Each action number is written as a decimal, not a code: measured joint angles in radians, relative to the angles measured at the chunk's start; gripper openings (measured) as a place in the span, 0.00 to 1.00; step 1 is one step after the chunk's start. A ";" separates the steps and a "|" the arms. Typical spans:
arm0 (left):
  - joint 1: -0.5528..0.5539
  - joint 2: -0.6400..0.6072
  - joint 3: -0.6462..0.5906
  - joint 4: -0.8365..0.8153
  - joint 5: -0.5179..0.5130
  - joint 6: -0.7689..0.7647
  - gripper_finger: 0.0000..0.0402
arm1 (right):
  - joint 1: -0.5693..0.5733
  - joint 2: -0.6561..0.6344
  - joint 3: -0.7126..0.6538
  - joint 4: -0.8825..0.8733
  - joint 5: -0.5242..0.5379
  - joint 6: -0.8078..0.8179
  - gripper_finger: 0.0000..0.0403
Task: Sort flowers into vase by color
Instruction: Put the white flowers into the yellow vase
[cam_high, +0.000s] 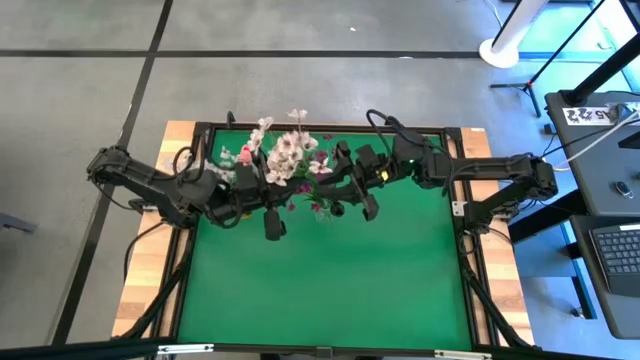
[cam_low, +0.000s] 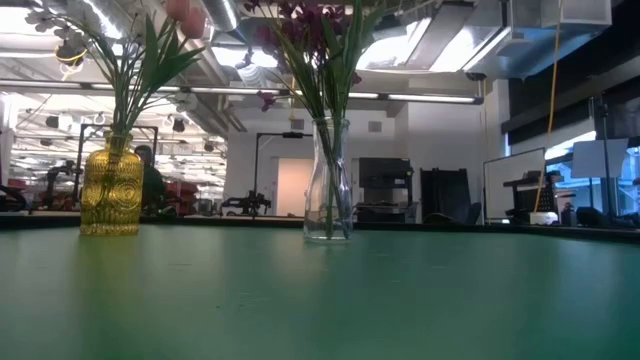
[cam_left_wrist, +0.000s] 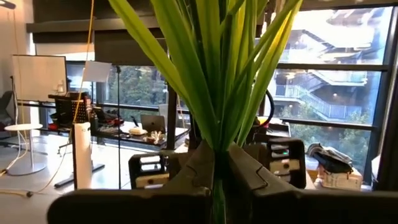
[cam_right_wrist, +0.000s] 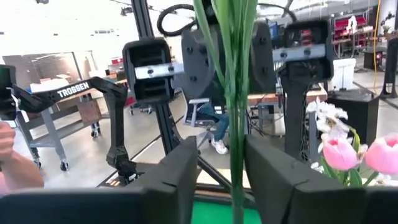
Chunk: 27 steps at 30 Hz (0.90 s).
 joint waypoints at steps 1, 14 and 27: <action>-0.004 0.000 0.000 -0.001 -0.008 0.005 0.02 | 0.000 -0.003 0.000 0.004 0.000 0.000 0.35; -0.176 -0.137 0.000 -0.002 -0.252 0.231 0.02 | 0.000 -0.197 0.000 -0.074 0.053 -0.023 0.41; -0.431 -0.281 0.000 -0.434 -0.603 0.061 0.01 | 0.000 -0.258 0.000 -0.370 0.181 -0.053 0.41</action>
